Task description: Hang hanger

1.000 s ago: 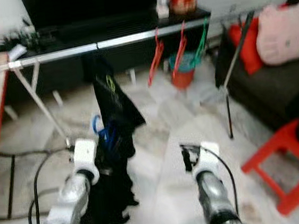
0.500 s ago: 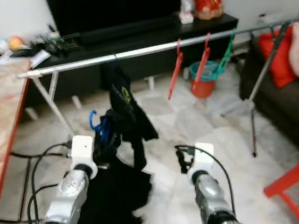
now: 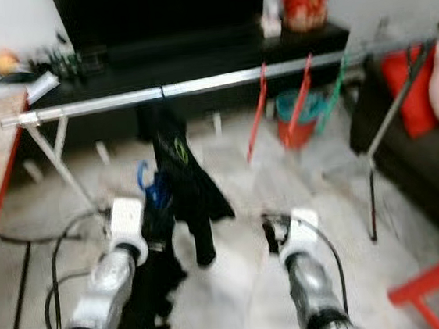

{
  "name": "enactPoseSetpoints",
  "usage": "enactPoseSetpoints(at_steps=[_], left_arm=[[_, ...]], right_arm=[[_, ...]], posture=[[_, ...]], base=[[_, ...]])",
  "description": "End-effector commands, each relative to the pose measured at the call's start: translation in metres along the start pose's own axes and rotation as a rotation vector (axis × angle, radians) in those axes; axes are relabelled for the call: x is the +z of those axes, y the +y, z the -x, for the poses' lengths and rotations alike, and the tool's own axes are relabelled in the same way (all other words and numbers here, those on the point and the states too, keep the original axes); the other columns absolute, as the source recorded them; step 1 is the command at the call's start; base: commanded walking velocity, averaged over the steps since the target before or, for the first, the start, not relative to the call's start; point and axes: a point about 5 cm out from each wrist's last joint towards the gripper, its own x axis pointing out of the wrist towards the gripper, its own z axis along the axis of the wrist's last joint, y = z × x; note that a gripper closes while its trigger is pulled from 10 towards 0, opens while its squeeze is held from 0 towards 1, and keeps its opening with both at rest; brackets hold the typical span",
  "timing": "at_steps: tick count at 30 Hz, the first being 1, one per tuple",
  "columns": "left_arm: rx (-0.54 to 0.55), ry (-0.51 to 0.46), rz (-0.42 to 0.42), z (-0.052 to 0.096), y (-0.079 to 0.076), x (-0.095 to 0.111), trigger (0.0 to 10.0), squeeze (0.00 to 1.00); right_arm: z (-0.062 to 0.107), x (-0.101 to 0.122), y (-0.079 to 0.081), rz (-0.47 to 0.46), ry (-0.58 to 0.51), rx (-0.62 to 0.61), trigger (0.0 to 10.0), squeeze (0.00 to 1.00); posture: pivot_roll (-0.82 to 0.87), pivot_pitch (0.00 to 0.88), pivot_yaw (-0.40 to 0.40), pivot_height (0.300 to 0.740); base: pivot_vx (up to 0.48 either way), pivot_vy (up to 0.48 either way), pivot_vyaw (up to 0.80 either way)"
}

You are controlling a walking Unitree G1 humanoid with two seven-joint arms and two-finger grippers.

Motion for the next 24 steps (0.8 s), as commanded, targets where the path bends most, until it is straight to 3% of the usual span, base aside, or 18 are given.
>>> enactPoseSetpoints(at_steps=[1,24], left_arm=[[0.023,-0.036,-0.023,0.0010,0.0085,0.0065,10.0,0.00],[0.023,-0.036,-0.023,0.0010,0.0085,0.0065,10.0,0.00]], right_arm=[[0.0002,-0.0051,0.0079,-0.010,0.022,0.018,10.0,0.00],[0.0002,-0.0051,0.0079,-0.010,0.022,0.018,10.0,0.00]], posture=[[0.00,0.000,-0.015,0.740],[0.00,0.000,-0.015,0.740]], base=[[0.000,0.000,0.00],[0.000,0.000,0.00]])
